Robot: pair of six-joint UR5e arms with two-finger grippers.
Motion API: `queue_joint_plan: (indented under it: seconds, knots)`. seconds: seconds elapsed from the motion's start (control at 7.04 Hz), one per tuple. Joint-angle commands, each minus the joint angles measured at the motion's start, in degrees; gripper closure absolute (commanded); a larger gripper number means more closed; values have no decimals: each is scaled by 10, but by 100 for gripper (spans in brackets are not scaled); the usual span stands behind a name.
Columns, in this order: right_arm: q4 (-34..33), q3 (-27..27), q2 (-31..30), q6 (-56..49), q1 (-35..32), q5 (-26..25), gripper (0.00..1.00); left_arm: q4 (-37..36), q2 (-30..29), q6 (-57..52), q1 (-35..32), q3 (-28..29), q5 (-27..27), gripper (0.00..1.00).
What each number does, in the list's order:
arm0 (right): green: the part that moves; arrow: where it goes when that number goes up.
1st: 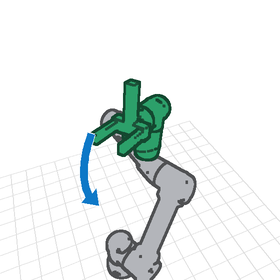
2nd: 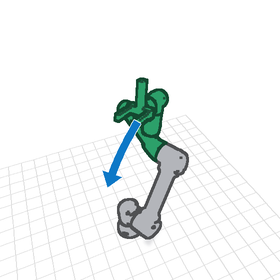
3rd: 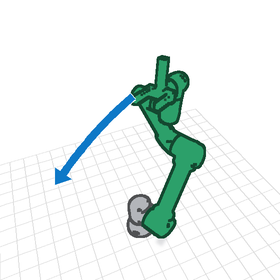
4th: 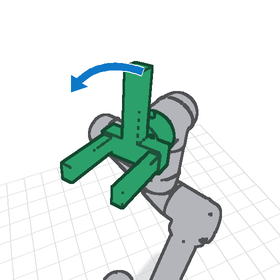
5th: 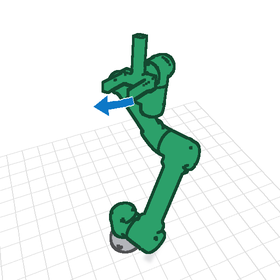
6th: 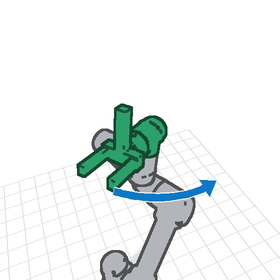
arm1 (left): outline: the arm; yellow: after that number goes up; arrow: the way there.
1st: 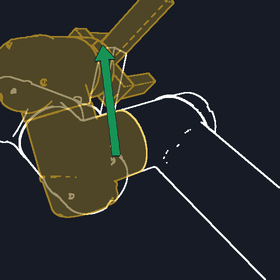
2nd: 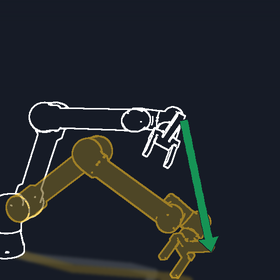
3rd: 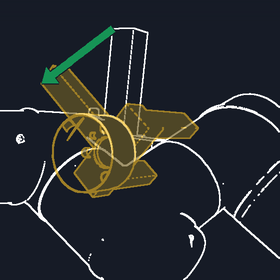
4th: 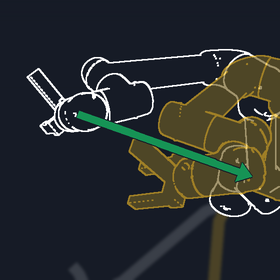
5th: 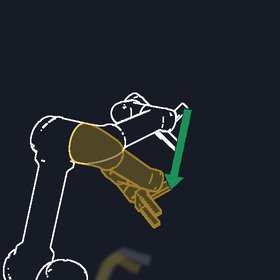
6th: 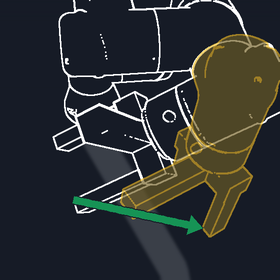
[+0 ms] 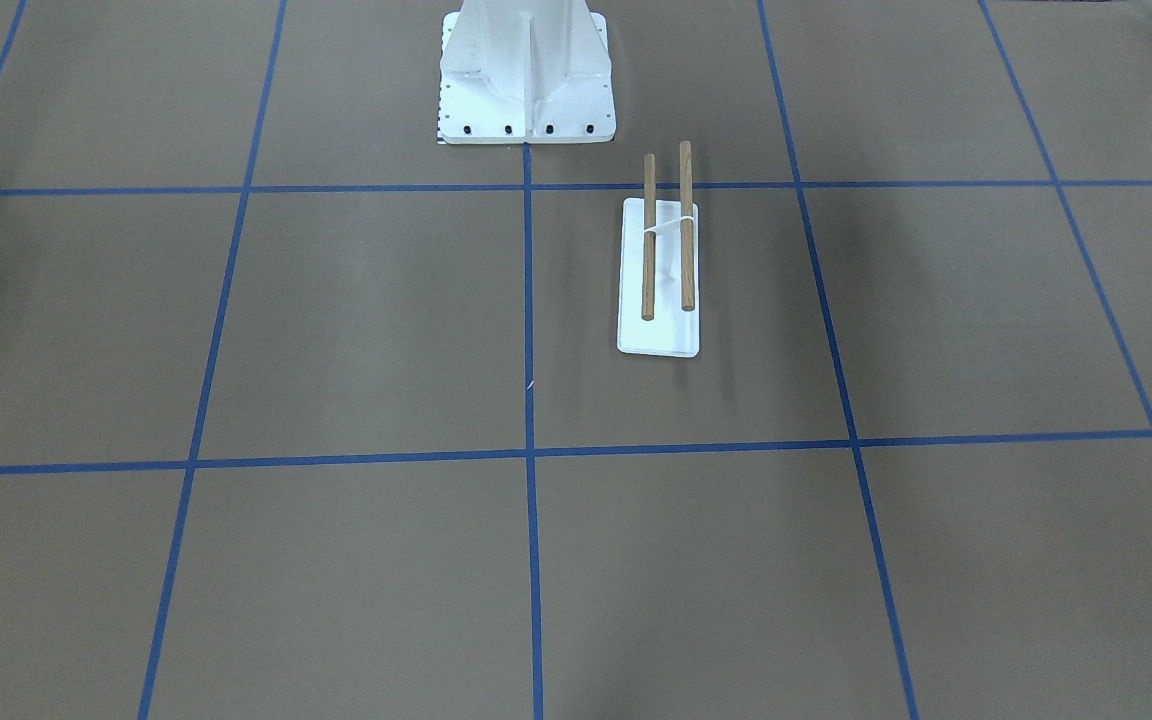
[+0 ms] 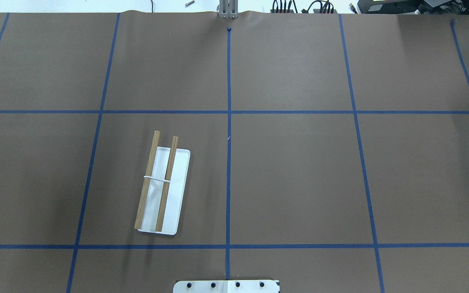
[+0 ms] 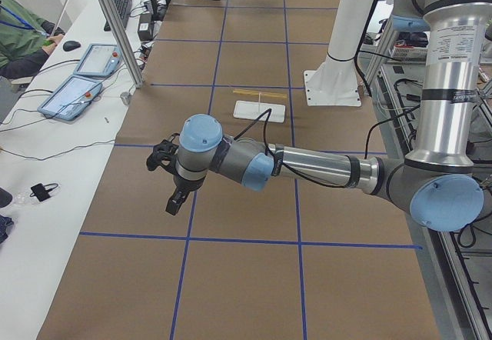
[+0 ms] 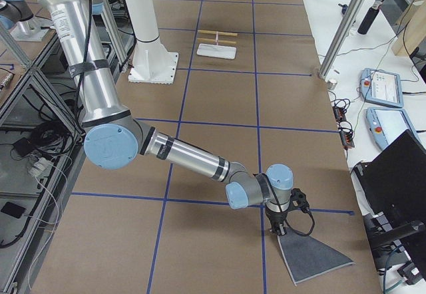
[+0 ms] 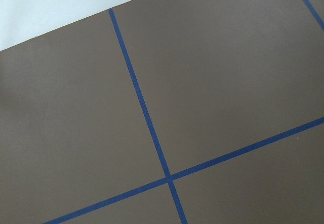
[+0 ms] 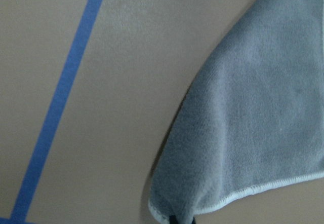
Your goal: Hang towel on rack
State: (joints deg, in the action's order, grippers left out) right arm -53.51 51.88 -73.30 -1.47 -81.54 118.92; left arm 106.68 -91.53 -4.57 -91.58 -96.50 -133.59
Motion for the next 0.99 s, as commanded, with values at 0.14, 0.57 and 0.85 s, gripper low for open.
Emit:
queue_joint_plan:
  seconds: [0.14,0.57,0.85]
  knots:
    - [-5,94,4,-4,-27,81,100,0,0,0,0,-5,-1,2]
    - [-7,248,9,8,-1,159,100,0,-10,-2,0,-12,-4,2]
    - [-2,347,26,135,71,177,100,56,-16,4,28,-15,-10,2]
